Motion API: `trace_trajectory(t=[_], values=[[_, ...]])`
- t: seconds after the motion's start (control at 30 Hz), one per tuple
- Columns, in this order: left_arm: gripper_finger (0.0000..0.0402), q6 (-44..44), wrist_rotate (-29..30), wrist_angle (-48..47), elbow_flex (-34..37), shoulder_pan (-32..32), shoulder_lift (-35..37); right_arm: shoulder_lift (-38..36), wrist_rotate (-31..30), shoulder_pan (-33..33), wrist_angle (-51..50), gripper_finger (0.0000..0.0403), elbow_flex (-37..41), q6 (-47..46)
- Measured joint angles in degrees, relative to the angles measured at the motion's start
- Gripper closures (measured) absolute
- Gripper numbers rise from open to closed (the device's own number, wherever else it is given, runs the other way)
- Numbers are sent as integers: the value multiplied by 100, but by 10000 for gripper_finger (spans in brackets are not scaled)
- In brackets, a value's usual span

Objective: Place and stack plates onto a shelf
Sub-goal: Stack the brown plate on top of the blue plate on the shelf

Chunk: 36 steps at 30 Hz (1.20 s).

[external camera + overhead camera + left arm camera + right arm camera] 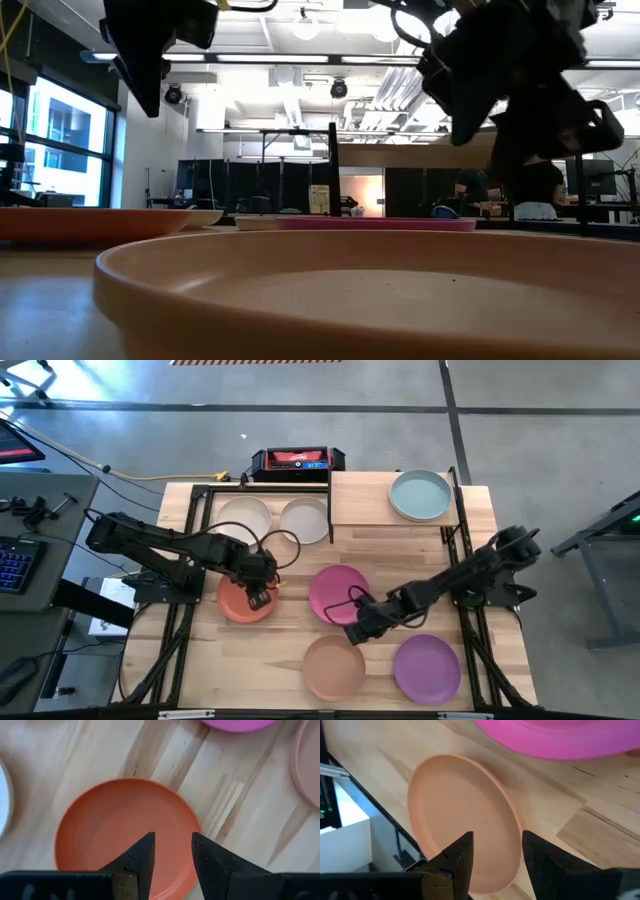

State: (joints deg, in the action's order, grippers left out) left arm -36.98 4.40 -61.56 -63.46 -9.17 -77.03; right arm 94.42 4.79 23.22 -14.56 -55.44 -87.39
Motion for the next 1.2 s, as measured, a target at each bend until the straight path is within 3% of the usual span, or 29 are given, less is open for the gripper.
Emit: trace_trajectory(t=[0.33, 0.53, 0.9, 1.2], values=[[284, -1070, -268, 26, 0, -70, 0, 73, -740, 456, -51, 253, 0, 388], [284, -1640, -244, 362, 0, -167, 0, 392, -796, 598, -97, 253, 0, 530], [284, -1769, -227, 1261, -2, -327, 0, 711, -799, 770, 234, 254, 0, 351], [284, -1796, -223, 1411, -2, -328, 0, 805, -803, 765, 240, 254, 0, 231]])
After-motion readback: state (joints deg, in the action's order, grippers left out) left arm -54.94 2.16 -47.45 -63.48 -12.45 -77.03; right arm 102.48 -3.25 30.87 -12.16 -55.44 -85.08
